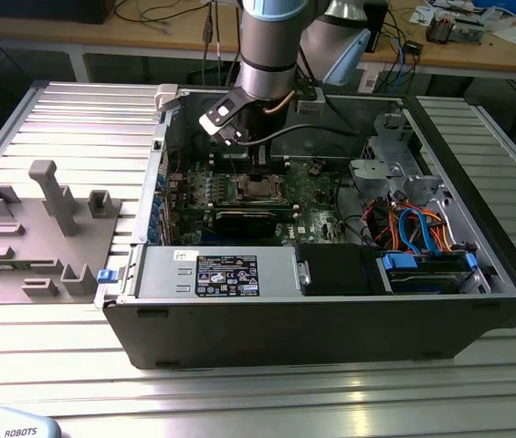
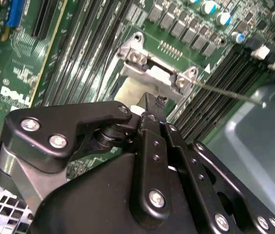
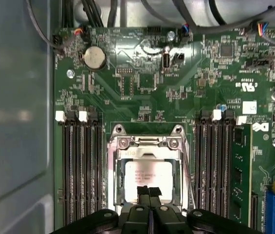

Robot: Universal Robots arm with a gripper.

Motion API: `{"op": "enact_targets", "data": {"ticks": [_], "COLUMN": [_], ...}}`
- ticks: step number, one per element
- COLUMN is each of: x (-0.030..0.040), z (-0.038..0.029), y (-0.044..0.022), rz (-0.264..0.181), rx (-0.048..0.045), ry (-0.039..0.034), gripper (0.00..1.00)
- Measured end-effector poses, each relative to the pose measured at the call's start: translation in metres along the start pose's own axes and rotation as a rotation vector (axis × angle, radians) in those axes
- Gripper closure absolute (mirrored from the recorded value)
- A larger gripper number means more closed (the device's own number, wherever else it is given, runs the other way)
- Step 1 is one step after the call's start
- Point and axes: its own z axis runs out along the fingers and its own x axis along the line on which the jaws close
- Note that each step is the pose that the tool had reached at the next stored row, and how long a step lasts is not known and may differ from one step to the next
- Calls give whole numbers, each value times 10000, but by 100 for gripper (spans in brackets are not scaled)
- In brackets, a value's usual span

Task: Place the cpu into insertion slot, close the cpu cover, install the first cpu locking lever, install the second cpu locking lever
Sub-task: 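Close the cpu cover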

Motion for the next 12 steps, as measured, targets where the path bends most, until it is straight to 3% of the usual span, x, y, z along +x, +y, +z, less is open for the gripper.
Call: {"op": "enact_targets", "data": {"ticks": [4, 12], "x": [-7, -21], "z": [64, 124], "y": [-59, -69], "rz": [0, 0], "rx": [0, -1], "ry": [1, 13], "gripper": [89, 89]}}
